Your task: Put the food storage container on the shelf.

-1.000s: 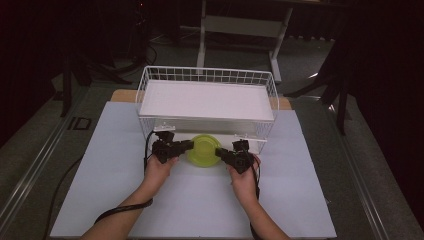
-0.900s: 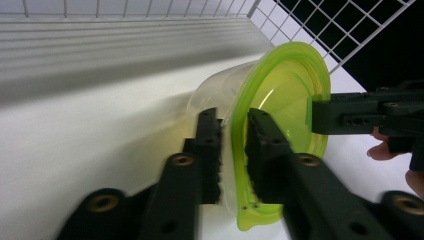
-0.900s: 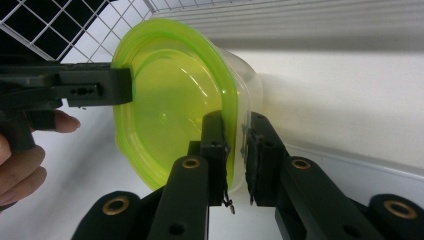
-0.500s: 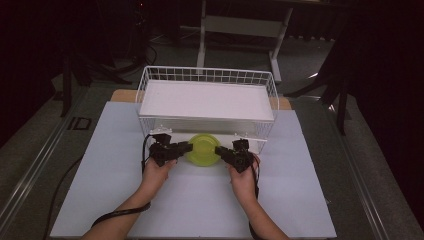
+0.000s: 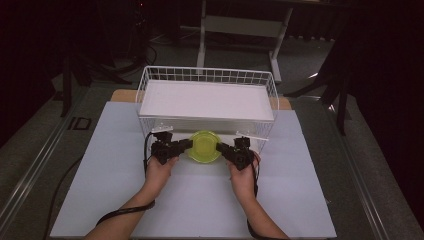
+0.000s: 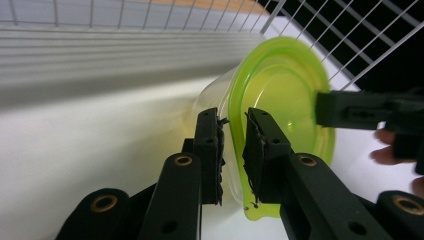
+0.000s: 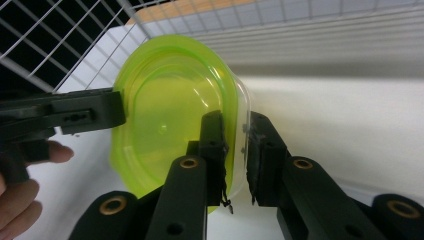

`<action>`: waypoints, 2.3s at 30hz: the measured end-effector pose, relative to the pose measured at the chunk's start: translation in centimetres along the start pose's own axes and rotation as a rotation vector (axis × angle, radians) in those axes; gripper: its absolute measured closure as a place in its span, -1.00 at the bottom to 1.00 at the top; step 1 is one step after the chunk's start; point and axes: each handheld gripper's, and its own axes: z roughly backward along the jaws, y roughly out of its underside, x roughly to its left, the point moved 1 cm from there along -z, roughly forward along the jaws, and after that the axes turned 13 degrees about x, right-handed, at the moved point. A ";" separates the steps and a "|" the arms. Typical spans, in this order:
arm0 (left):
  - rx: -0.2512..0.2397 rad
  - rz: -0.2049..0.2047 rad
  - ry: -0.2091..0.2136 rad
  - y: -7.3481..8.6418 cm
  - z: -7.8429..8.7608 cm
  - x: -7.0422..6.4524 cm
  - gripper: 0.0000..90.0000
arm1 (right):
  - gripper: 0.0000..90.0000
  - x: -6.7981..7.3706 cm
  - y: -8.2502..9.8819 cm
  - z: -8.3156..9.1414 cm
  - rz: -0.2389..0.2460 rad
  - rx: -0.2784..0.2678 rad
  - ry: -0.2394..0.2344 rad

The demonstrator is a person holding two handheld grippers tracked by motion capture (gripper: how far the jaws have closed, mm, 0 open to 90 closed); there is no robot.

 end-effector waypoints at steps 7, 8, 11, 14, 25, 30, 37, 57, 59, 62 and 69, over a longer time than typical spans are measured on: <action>-0.017 -0.017 -0.049 -0.7 -0.9 0.1 0.57 | 0.66 -0.3 -0.6 -0.4 -0.002 -0.025 0.046; -0.020 -0.004 -0.058 -0.8 -1.0 0.2 0.53 | 0.63 -0.2 -0.7 -0.4 -0.001 -0.025 0.055; -0.015 0.013 -0.065 -1.0 -1.2 0.6 0.41 | 0.59 -0.2 -1.1 -0.7 -0.006 -0.021 0.061; -0.014 0.028 -0.089 -1.2 -1.3 0.8 0.28 | 0.56 -0.3 -1.3 -0.9 -0.002 -0.024 0.072; -0.046 0.029 -0.080 -1.4 -0.6 0.9 -0.03 | 0.42 0.4 -1.6 -0.6 0.048 -0.039 0.097; -0.043 0.009 -0.073 -1.0 -0.2 1.0 -0.03 | 0.38 0.7 -1.3 0.0 0.081 -0.051 0.107; -0.042 -0.002 -0.060 0.1 0.8 0.6 -0.03 | 0.39 1.0 0.0 1.1 0.093 -0.061 0.097; -0.032 -0.081 -0.009 4.0 3.8 -0.9 -0.16 | 0.88 3.2 3.8 -0.5 0.141 0.043 0.099; -0.057 -0.124 0.059 4.3 4.5 -0.9 -0.31 | 0.97 3.4 3.8 -1.0 0.152 0.060 0.105; -0.065 -0.139 0.057 4.7 5.1 -1.1 -0.36 | 0.99 3.6 3.8 -1.6 0.162 0.075 0.114; -0.100 -0.188 0.001 5.6 5.4 -1.5 -0.73 | 0.99 3.9 3.1 -2.5 0.163 0.078 0.119</action>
